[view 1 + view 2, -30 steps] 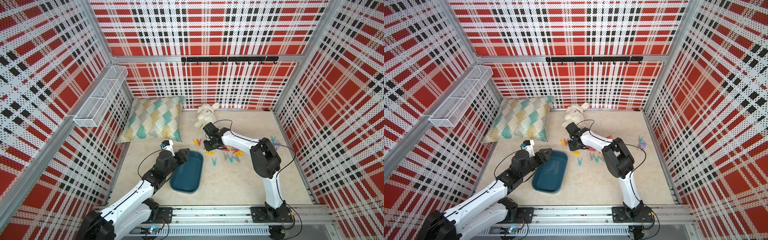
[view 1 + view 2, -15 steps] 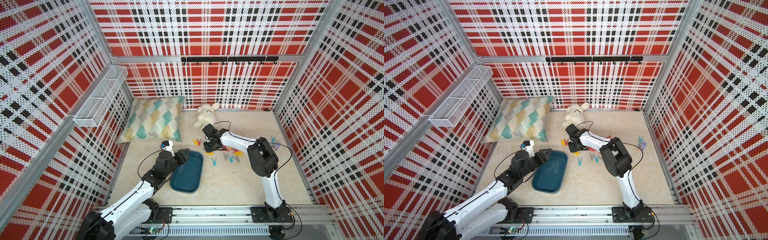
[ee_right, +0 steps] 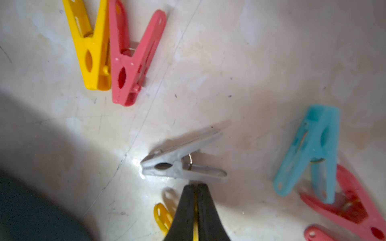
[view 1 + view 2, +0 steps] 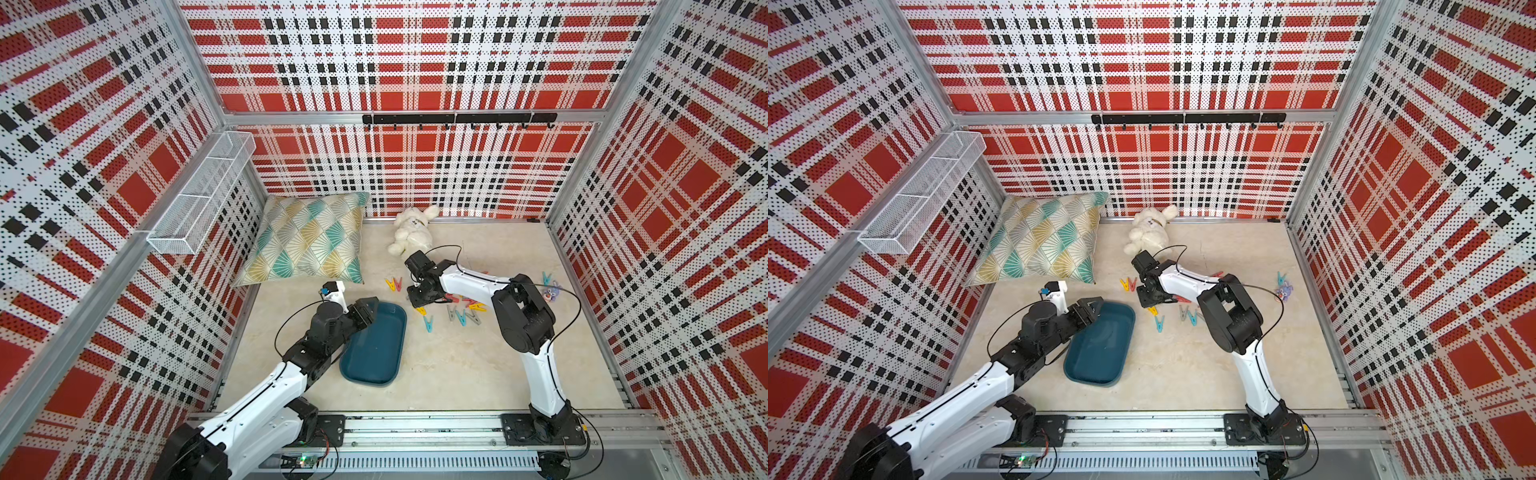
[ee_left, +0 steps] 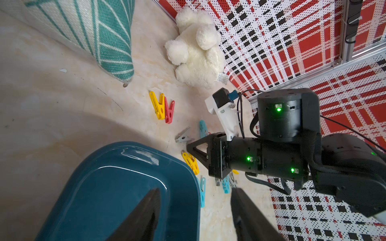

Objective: Put the clothespins into the storage box
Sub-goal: Pick up the clothespin from the center of the board, then place the clothespin in the storage box.

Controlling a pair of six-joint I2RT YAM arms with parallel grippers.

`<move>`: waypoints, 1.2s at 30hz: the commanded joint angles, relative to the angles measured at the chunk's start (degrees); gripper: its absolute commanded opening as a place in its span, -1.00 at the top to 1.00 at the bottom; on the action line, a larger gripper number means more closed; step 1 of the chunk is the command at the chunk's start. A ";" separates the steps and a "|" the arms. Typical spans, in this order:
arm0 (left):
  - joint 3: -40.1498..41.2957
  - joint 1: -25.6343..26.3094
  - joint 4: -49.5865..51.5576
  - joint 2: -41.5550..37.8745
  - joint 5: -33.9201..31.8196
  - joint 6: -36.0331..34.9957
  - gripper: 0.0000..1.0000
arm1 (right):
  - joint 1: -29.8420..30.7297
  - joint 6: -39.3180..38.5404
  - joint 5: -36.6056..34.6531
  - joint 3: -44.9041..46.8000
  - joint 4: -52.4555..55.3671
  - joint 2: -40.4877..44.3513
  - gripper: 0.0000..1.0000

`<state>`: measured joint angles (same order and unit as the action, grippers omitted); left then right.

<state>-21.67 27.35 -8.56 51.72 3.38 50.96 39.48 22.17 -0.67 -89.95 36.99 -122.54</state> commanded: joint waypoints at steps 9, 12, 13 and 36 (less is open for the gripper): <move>-5.23 4.17 -2.94 4.69 1.81 -4.77 -0.20 | -1.76 2.87 5.33 1.49 0.43 11.79 0.92; -6.96 6.60 -4.13 6.80 1.87 -5.86 -0.22 | -2.22 3.45 8.09 0.16 1.04 14.15 0.90; -7.36 7.29 -4.69 7.37 2.08 -6.08 -0.22 | -2.31 3.70 9.33 -0.21 1.06 14.66 0.90; -10.52 10.44 -9.85 14.10 2.29 -3.94 -0.13 | -0.60 14.33 26.27 3.56 -7.69 21.90 0.85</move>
<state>-30.15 37.50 -15.86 65.01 5.56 46.74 37.91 34.81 24.38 -86.94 31.68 -102.96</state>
